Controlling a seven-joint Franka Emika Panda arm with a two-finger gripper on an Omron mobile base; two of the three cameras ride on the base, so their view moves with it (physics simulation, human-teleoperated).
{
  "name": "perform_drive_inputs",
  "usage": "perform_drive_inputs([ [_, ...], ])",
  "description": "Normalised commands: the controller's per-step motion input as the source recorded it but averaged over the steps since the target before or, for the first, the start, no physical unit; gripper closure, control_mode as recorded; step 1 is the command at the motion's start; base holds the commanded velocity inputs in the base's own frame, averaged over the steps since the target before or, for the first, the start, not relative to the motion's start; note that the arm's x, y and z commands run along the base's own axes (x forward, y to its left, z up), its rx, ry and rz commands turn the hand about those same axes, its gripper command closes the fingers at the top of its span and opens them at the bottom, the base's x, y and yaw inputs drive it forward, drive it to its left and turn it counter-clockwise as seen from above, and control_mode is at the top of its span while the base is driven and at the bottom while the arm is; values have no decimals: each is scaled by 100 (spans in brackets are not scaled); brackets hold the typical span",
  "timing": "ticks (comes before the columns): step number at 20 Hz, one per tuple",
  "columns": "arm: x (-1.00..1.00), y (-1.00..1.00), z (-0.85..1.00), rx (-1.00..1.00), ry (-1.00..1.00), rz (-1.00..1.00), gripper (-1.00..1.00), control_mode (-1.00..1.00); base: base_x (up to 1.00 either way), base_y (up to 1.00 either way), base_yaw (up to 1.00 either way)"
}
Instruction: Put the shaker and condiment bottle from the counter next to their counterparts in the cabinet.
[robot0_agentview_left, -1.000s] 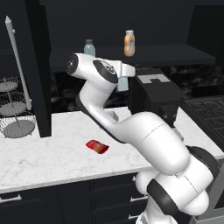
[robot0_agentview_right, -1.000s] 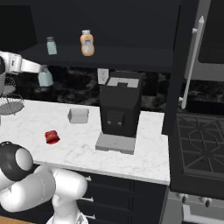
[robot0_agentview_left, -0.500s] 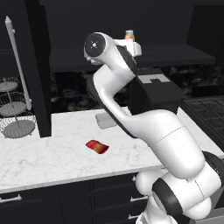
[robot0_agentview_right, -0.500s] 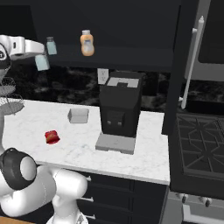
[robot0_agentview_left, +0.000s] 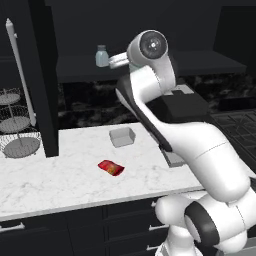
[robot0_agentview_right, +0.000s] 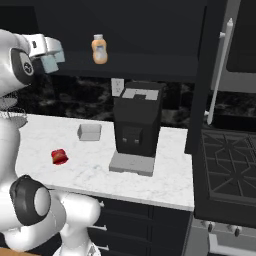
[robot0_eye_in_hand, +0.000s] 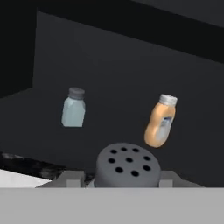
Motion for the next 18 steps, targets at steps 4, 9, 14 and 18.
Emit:
perform_drive_inputs([
  [4,12,1,-1,3,-9,24,100,-100,0,0,0],
  [9,2,1,0,1,2,0,100,-100,0,0,0],
  [14,38,20,0,7,10,1,100,-100,0,0,0],
  [18,42,21,3,13,10,6,100,-100,0,0,0],
])
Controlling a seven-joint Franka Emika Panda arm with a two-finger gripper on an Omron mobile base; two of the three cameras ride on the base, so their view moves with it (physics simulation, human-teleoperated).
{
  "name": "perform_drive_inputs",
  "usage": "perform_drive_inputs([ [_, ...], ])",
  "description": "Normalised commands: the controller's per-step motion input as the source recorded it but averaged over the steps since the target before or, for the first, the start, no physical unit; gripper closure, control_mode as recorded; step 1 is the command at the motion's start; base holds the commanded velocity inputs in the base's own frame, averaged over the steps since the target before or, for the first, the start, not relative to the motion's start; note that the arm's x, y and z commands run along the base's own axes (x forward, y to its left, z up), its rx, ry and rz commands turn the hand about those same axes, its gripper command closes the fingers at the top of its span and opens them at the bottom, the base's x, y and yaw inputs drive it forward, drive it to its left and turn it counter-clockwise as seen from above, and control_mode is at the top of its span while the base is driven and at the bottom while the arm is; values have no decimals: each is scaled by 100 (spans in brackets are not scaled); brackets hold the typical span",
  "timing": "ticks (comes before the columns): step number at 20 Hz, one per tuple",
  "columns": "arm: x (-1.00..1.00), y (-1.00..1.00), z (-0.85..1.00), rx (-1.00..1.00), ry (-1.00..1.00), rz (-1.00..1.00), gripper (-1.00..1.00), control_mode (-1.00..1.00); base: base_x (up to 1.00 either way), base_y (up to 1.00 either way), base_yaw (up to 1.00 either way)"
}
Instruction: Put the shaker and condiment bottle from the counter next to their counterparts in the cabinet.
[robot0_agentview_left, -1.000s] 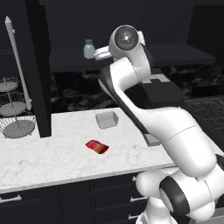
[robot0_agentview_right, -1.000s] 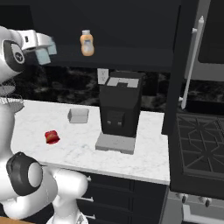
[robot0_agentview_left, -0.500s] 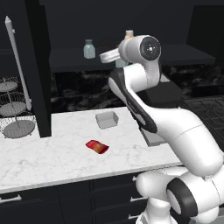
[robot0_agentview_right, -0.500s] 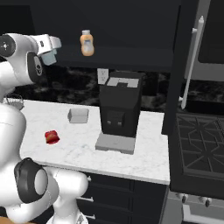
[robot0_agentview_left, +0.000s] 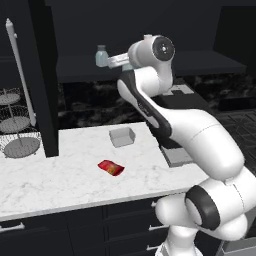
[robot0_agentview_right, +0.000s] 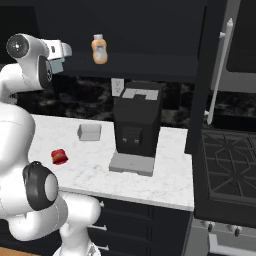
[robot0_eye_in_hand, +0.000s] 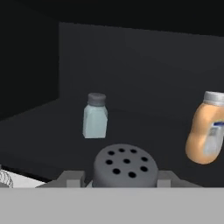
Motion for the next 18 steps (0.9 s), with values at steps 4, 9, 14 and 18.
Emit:
perform_drive_inputs([
  [4,9,1,3,1,4,0,100,-100,0,0,0],
  [9,13,0,0,0,0,0,100,-100,0,0,0],
  [14,40,0,0,0,0,0,100,-100,0,0,0],
  [18,35,1,0,0,0,0,100,-100,0,0,0],
])
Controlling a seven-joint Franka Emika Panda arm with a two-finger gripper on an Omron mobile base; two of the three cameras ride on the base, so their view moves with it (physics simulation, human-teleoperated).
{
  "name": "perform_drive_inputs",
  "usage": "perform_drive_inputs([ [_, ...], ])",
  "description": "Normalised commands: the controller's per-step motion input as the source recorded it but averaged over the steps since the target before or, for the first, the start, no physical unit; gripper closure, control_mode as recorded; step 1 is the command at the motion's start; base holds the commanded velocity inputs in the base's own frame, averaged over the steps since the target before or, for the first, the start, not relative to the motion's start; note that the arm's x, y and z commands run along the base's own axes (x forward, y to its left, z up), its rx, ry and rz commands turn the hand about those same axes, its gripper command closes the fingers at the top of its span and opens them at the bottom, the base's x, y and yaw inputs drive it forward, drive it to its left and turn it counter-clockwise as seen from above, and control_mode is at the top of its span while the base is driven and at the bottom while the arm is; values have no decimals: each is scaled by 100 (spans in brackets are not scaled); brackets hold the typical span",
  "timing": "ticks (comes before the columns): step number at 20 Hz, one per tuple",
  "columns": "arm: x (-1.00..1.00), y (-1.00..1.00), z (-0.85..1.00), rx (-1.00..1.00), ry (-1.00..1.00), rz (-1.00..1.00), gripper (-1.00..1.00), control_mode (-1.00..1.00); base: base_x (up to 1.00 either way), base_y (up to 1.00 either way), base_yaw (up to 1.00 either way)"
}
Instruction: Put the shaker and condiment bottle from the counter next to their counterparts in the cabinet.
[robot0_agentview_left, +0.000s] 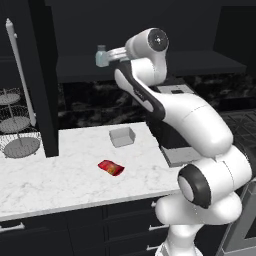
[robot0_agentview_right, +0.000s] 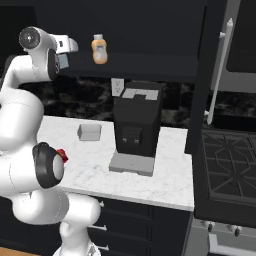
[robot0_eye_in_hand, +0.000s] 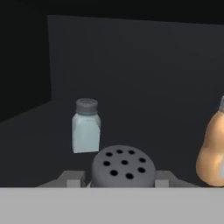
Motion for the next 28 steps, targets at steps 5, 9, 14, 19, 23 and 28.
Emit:
perform_drive_inputs([
  [5,28,21,-3,-1,-1,0,100,-100,0,0,0],
  [9,26,19,-1,-2,0,0,100,-100,0,0,0],
  [14,29,6,0,0,0,0,100,-100,0,0,0],
  [19,25,0,0,3,0,0,100,-100,0,0,0],
  [23,19,0,0,1,0,0,100,-100,0,0,0],
  [28,23,0,0,1,0,0,100,-100,0,0,0],
])
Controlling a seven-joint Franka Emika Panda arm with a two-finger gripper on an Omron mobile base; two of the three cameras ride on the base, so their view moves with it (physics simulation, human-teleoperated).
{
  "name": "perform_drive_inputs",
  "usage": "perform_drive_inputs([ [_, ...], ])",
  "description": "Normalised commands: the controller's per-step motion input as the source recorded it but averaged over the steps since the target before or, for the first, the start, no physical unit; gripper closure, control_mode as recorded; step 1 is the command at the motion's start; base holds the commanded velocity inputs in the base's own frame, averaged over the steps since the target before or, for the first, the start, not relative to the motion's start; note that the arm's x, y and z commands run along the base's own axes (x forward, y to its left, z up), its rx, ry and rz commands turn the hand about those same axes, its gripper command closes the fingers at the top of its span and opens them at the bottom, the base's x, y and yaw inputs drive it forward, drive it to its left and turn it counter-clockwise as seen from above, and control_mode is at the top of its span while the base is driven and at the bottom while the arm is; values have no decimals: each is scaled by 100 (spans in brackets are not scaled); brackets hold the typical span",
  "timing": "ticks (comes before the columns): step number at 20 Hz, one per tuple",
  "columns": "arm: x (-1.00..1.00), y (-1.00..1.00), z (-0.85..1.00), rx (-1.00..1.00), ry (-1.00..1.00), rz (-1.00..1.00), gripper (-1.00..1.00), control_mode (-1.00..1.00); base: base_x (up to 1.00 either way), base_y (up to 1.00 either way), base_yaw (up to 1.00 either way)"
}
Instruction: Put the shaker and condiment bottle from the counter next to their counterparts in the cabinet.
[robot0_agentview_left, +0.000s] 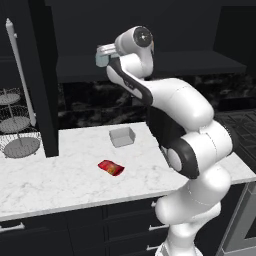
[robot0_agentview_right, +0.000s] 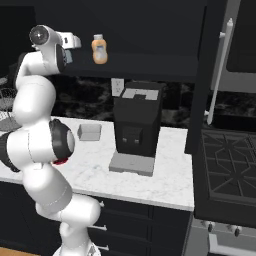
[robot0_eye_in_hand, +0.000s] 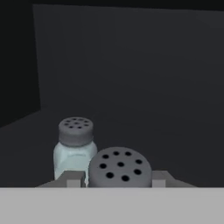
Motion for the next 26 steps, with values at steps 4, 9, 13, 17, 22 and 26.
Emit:
perform_drive_inputs([
  [4,27,0,0,2,0,0,100,-100,0,0,0],
  [9,27,0,0,3,0,0,100,-100,0,0,0],
  [13,28,0,0,0,0,0,100,-100,0,0,0],
  [17,30,0,0,0,0,0,-100,-100,0,0,0],
  [22,9,0,0,0,0,0,-100,-100,0,0,0],
  [26,0,0,0,0,0,0,-100,-100,0,0,0],
])
